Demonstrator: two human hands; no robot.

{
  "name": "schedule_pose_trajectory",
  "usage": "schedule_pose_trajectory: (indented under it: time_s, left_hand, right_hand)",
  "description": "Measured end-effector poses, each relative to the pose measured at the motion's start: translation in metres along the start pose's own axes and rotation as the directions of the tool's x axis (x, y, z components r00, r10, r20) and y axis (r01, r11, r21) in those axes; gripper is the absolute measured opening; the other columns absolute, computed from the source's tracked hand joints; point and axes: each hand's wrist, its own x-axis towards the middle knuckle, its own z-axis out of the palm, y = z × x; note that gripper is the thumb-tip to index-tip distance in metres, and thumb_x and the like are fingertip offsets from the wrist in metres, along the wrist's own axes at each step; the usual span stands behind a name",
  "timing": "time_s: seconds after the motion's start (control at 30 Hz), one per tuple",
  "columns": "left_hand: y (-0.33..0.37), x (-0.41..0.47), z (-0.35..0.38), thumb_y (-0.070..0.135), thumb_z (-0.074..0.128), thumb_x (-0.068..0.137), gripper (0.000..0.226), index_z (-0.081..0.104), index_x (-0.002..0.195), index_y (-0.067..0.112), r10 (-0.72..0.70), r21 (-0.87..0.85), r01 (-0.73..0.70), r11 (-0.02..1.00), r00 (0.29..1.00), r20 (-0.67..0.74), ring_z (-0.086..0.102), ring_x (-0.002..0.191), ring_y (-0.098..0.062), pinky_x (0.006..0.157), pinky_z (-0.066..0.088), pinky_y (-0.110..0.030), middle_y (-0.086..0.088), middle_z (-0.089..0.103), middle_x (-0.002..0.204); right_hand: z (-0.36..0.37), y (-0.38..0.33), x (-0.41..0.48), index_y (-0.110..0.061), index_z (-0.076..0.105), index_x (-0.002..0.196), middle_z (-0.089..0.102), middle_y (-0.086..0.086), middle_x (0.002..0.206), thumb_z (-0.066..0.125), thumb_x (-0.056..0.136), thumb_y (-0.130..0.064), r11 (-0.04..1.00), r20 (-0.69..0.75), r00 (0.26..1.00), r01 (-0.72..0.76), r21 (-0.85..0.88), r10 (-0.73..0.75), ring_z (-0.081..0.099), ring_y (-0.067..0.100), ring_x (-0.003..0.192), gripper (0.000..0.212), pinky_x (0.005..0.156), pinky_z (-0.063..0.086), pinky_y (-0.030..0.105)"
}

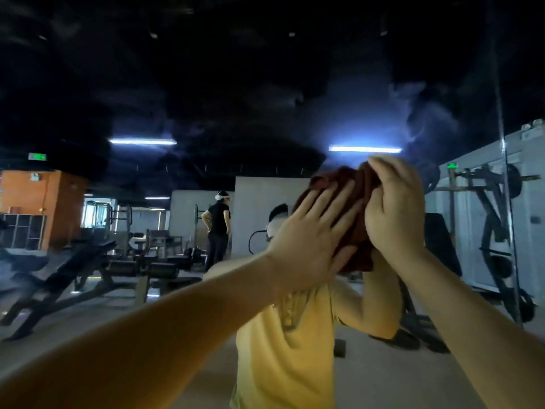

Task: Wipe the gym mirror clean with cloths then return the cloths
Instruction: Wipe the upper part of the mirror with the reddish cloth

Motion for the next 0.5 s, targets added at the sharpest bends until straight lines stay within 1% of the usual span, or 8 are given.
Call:
schedule_pose_trajectory:
  time_s: [0.03, 0.07, 0.17, 0.27, 0.33, 0.37, 0.43, 0.5]
  left_hand:
    - [-0.02, -0.011, -0.003, 0.057, 0.032, 0.106, 0.074, 0.014, 0.168, 0.02, 0.047, 0.034, -0.048, 0.998, 0.999, 0.014, 0.005, 0.161, -0.034, 0.131, 0.0, -0.051, -0.013, 0.007, 0.175]
    - [-0.046, -0.022, -0.006, 0.061, 0.03, 0.105, 0.076, 0.011, 0.169, 0.024, 0.028, 0.058, -0.029, 0.998, 1.0, 0.008, 0.005, 0.161, -0.033, 0.131, -0.003, -0.049, -0.011, 0.004, 0.176]
    - [-0.143, -0.045, -0.029, 0.075, 0.022, 0.102, 0.082, 0.004, 0.169, 0.031, -0.256, 0.082, 0.258, 0.963, 0.966, -0.032, 0.0, 0.161, -0.031, 0.13, 0.001, -0.054, -0.008, -0.004, 0.176]
    - [-0.199, -0.023, -0.052, 0.082, 0.013, 0.098, 0.089, 0.003, 0.169, 0.029, -0.558, 0.045, 0.564, 0.824, 0.823, -0.104, -0.004, 0.162, -0.033, 0.131, 0.002, -0.054, -0.011, -0.004, 0.176]
    - [-0.188, 0.031, -0.057, 0.077, 0.012, 0.098, 0.089, 0.004, 0.169, 0.024, -0.691, -0.026, 0.697, 0.717, 0.705, -0.16, -0.002, 0.162, -0.037, 0.131, 0.002, -0.054, -0.014, -0.002, 0.176]
    - [-0.169, 0.06, -0.057, 0.073, 0.014, 0.098, 0.089, 0.007, 0.169, 0.02, -0.704, -0.049, 0.709, 0.703, 0.686, -0.183, 0.0, 0.161, -0.038, 0.131, 0.003, -0.054, -0.016, -0.001, 0.175]
    - [-0.122, 0.112, -0.05, 0.064, 0.019, 0.099, 0.086, 0.012, 0.168, 0.013, -0.608, -0.033, 0.615, 0.788, 0.768, -0.201, 0.003, 0.161, -0.039, 0.131, 0.004, -0.051, -0.018, 0.002, 0.175]
    - [-0.072, 0.14, -0.042, 0.057, 0.024, 0.103, 0.079, 0.016, 0.167, 0.012, -0.39, 0.004, 0.396, 0.918, 0.906, -0.162, 0.004, 0.162, -0.037, 0.13, 0.002, -0.048, -0.018, 0.004, 0.175]
  right_hand:
    - [0.003, -0.001, 0.009, 0.002, 0.064, 0.133, 0.061, 0.016, 0.138, 0.039, 0.088, 0.001, 0.999, 0.015, 0.999, 0.029, -0.023, -0.028, 0.052, 0.033, 0.131, 0.051, 0.115, 0.04, 0.045]
    - [0.006, 0.0, 0.019, 0.0, 0.063, 0.135, 0.059, 0.015, 0.143, 0.037, 0.089, -0.004, 0.997, 0.038, 0.998, 0.057, -0.058, -0.055, 0.05, 0.032, 0.135, 0.052, 0.117, 0.038, 0.048]
    - [0.013, 0.01, 0.037, -0.003, 0.055, 0.144, 0.049, 0.015, 0.156, 0.029, 0.098, -0.023, 0.959, 0.094, 0.99, 0.122, -0.254, -0.101, 0.041, 0.031, 0.147, 0.057, 0.124, 0.027, 0.049]
    - [0.021, 0.02, 0.033, -0.004, 0.041, 0.155, 0.035, 0.014, 0.166, 0.024, 0.104, -0.029, 0.937, 0.127, 0.983, 0.168, -0.308, -0.135, 0.026, 0.028, 0.157, 0.06, 0.13, 0.012, 0.045]
    - [0.026, 0.026, 0.03, -0.005, 0.036, 0.158, 0.03, 0.011, 0.168, 0.024, 0.107, -0.03, 0.949, 0.122, 0.979, 0.188, -0.255, -0.161, 0.02, 0.024, 0.159, 0.057, 0.131, 0.007, 0.042]
    - [0.027, 0.028, 0.03, -0.006, 0.037, 0.158, 0.031, 0.01, 0.168, 0.025, 0.108, -0.028, 0.96, 0.109, 0.98, 0.188, -0.205, -0.169, 0.02, 0.022, 0.159, 0.056, 0.131, 0.008, 0.042]
    - [0.025, 0.03, 0.032, -0.005, 0.041, 0.157, 0.039, 0.011, 0.165, 0.029, 0.108, -0.022, 0.99, 0.053, 0.989, 0.14, -0.033, -0.138, 0.027, 0.02, 0.157, 0.053, 0.131, 0.017, 0.04]
    - [0.02, 0.031, 0.033, -0.004, 0.043, 0.154, 0.047, 0.011, 0.156, 0.036, 0.107, -0.011, 0.982, -0.043, 0.998, 0.044, 0.186, -0.036, 0.041, 0.013, 0.147, 0.048, 0.122, 0.031, 0.026]
